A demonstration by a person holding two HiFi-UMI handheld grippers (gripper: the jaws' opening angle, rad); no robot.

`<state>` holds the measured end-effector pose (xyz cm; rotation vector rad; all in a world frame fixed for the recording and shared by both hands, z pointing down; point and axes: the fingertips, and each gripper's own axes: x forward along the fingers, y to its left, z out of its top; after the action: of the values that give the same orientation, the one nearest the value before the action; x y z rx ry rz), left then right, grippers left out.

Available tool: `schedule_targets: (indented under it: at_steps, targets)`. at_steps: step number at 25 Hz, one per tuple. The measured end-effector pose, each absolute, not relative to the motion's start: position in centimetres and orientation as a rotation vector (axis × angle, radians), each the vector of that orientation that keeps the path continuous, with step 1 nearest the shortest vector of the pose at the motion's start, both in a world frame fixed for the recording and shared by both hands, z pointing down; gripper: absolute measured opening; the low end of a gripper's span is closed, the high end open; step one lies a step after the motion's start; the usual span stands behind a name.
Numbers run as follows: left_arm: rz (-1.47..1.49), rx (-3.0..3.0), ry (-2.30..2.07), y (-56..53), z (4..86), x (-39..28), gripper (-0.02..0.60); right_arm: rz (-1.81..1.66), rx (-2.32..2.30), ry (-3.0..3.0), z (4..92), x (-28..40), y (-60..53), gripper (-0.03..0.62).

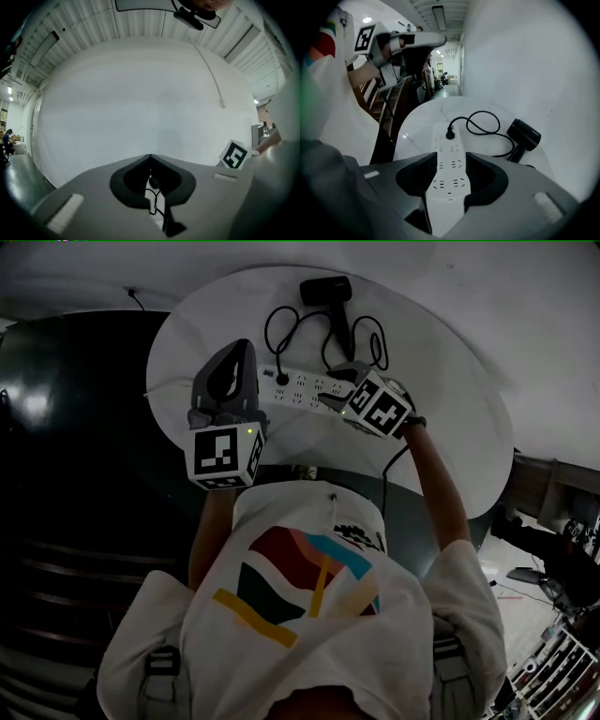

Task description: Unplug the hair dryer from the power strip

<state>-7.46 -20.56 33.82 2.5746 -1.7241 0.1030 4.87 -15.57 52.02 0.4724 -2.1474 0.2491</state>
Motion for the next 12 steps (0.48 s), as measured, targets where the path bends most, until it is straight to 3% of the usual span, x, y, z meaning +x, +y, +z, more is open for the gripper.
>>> schedule_targets:
  at_steps: [12]
  targets:
    - [0.167, 2.544, -1.673, -21.3, 37.0, -7.8, 0.000, 0.317, 0.344, -1.914, 58.7, 5.3, -14.8, 0.220]
